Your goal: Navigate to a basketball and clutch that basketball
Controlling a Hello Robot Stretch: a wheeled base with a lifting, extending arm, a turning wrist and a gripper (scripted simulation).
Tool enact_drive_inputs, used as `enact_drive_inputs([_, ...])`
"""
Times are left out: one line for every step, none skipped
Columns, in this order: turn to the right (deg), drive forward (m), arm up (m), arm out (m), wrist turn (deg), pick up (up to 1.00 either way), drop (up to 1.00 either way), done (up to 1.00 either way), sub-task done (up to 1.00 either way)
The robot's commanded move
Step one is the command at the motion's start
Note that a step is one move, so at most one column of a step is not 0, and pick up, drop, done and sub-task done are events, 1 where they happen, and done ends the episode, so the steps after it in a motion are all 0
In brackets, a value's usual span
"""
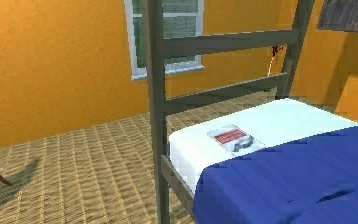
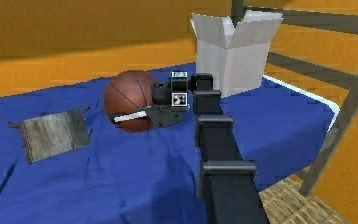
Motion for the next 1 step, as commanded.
enact_drive_inputs([0.0,0.00,0.00,0.00,0.0,0.00,0.00,1.00,0.00])
